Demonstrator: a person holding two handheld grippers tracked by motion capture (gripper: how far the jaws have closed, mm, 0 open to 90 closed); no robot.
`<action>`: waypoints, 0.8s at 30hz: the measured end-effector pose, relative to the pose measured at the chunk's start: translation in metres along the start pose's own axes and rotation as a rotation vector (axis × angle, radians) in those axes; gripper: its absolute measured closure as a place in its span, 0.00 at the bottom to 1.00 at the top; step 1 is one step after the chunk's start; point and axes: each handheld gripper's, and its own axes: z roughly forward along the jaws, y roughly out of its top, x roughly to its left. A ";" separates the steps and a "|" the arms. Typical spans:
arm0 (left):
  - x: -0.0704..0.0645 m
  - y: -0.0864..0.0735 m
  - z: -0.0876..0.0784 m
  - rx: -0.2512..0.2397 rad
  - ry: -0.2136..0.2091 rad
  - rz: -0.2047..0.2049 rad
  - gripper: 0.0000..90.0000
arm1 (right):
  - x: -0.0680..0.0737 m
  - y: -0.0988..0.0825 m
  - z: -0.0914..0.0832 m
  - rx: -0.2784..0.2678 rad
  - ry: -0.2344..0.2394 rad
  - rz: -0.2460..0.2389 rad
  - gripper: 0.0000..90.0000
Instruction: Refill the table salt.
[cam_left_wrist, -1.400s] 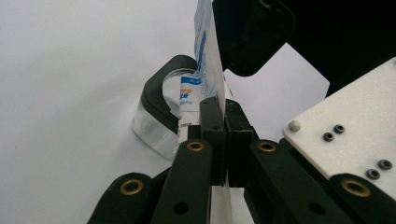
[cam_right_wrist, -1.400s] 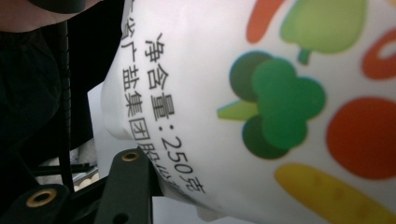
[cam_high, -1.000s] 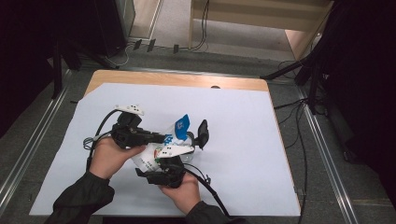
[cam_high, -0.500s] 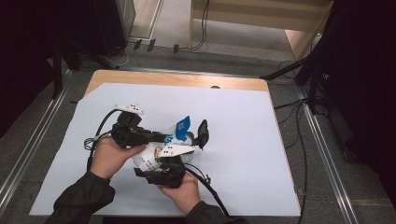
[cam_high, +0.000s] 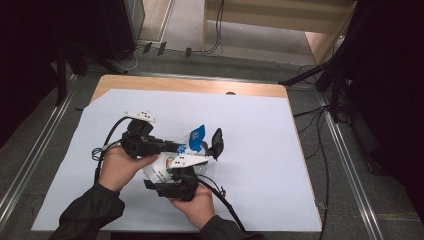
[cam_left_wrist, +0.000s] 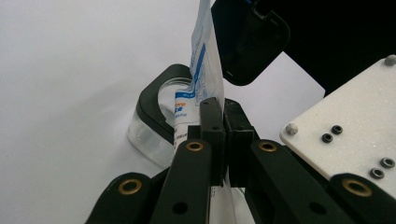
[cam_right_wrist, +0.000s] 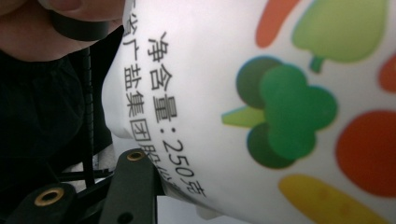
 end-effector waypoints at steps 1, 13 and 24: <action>0.000 0.000 0.000 0.000 -0.001 -0.001 1.00 | 0.000 0.000 0.000 0.001 0.004 0.004 0.65; 0.000 0.000 0.001 0.007 0.004 -0.001 1.00 | -0.001 0.000 -0.001 0.008 0.003 0.005 0.67; 0.000 0.000 0.001 0.003 0.001 -0.004 1.00 | 0.000 0.001 0.000 0.012 0.001 -0.015 0.64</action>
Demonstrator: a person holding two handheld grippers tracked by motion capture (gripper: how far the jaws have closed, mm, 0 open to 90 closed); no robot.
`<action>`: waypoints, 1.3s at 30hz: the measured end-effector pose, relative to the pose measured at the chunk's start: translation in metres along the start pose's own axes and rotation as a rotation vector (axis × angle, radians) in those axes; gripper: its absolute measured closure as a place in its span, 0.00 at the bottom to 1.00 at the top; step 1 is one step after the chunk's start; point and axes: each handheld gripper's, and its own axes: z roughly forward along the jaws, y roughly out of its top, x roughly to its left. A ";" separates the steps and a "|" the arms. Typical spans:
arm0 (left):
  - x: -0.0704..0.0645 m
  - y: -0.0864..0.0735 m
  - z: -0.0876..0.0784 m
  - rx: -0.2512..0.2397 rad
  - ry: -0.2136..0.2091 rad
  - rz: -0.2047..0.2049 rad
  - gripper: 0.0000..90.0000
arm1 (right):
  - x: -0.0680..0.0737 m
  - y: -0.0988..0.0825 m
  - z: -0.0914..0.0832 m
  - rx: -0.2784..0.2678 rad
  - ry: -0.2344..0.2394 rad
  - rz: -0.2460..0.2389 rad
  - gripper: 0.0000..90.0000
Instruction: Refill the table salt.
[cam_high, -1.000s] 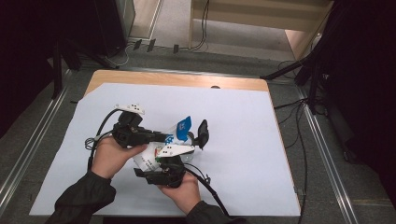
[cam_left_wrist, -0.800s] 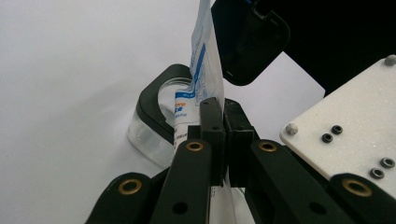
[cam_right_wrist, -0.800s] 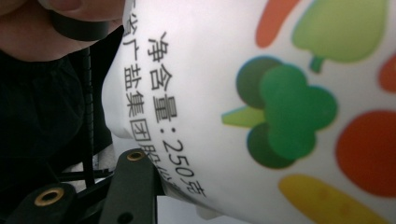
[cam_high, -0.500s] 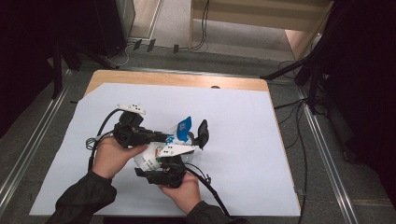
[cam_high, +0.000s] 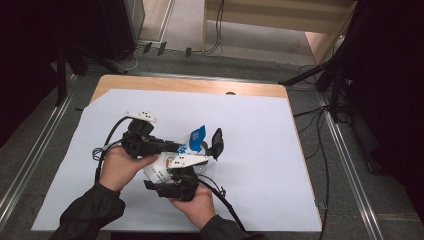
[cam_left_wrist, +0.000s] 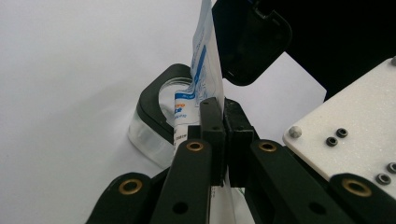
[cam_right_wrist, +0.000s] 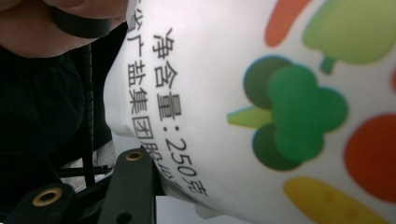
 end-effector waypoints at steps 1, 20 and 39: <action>0.000 0.000 0.000 0.003 0.005 0.004 1.00 | 0.000 0.000 0.000 0.001 -0.001 0.000 0.64; 0.002 0.000 0.000 -0.004 -0.030 0.010 0.96 | -0.002 0.000 -0.002 -0.034 0.055 0.065 0.69; -0.002 -0.001 0.000 -0.025 0.016 0.005 0.99 | 0.000 0.001 0.000 -0.021 0.014 0.029 0.66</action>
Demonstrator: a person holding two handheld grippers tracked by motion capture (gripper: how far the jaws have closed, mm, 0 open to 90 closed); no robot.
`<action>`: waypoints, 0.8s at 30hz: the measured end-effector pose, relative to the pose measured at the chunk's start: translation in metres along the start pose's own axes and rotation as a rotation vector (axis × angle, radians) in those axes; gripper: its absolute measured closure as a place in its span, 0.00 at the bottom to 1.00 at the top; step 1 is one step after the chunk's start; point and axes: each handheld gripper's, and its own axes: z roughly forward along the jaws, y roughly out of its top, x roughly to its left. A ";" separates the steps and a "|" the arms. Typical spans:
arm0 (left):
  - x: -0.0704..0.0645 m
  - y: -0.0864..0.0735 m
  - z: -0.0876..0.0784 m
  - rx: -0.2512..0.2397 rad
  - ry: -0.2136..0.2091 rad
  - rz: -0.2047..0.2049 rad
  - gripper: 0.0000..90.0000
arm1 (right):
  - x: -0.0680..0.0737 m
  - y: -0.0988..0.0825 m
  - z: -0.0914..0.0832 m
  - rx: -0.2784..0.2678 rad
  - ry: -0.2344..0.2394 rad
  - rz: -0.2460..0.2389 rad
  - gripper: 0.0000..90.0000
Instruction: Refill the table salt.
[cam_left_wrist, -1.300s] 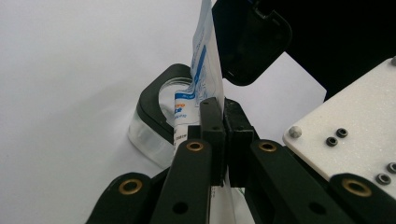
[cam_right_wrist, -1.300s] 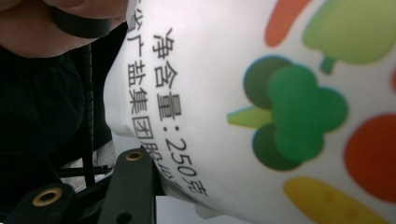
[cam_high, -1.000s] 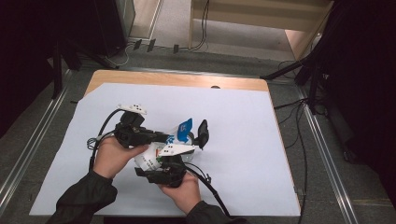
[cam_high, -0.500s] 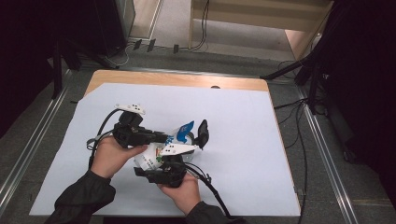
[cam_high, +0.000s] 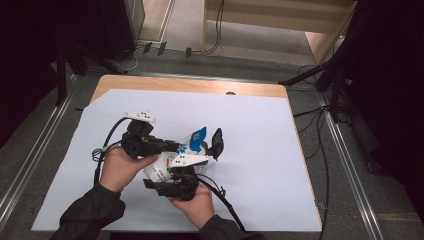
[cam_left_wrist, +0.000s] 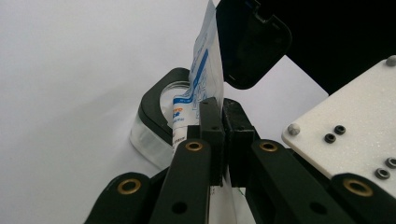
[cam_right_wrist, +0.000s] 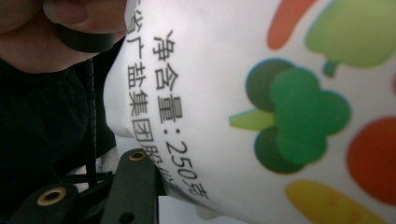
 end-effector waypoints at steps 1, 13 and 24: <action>0.000 0.000 0.000 0.000 -0.003 -0.001 0.99 | 0.000 0.000 0.000 -0.001 -0.004 -0.002 0.67; 0.001 0.000 0.001 -0.002 -0.012 0.006 0.99 | -0.001 0.001 -0.001 -0.007 0.021 0.021 0.69; 0.002 0.001 0.001 0.000 -0.015 0.005 0.99 | -0.001 0.001 0.000 -0.010 0.022 0.026 0.69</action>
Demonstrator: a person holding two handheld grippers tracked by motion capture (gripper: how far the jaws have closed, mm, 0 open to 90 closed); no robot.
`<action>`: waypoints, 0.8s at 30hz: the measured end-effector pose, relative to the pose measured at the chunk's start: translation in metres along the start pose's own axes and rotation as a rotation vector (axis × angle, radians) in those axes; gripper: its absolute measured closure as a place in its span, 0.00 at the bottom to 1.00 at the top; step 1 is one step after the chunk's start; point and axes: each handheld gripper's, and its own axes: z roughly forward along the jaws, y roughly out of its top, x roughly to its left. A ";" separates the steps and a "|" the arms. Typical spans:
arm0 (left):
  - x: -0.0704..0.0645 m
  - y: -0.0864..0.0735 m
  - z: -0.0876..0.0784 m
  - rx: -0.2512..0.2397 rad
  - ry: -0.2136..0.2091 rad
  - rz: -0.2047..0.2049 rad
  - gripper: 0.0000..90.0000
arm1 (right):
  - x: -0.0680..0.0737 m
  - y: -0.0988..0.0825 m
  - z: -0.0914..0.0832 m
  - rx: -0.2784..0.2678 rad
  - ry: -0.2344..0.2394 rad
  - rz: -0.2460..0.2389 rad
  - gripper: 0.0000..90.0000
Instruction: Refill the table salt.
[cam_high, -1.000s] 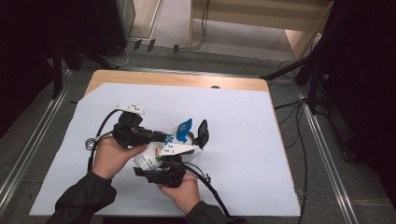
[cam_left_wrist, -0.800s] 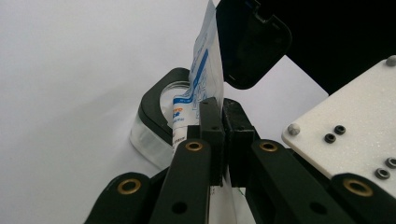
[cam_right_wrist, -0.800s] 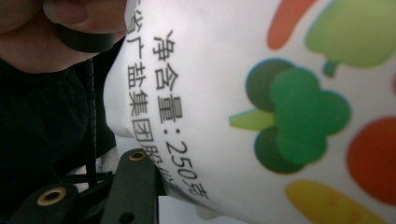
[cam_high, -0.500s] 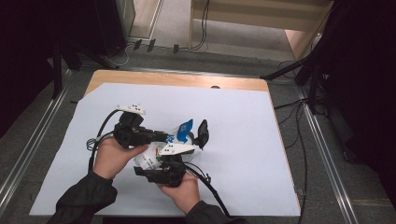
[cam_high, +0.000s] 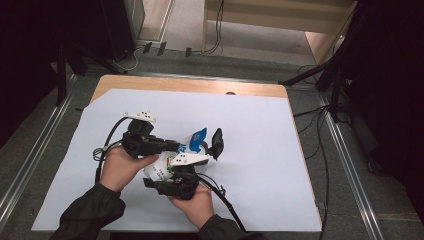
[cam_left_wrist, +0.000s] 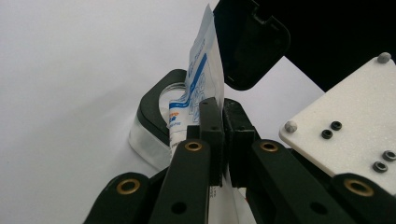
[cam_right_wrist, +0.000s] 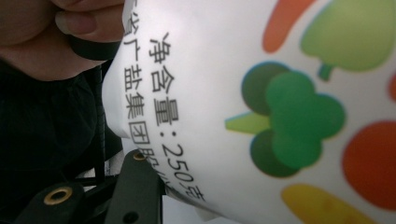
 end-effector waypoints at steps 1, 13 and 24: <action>0.000 0.000 0.000 0.000 -0.001 0.000 0.99 | 0.000 0.000 0.000 0.000 0.001 0.000 0.69; -0.001 0.001 0.001 0.002 0.000 -0.014 0.99 | 0.000 0.000 -0.001 0.001 0.001 -0.008 0.68; -0.001 0.002 0.002 0.008 -0.002 -0.014 0.99 | 0.000 0.000 -0.001 0.002 0.005 -0.011 0.69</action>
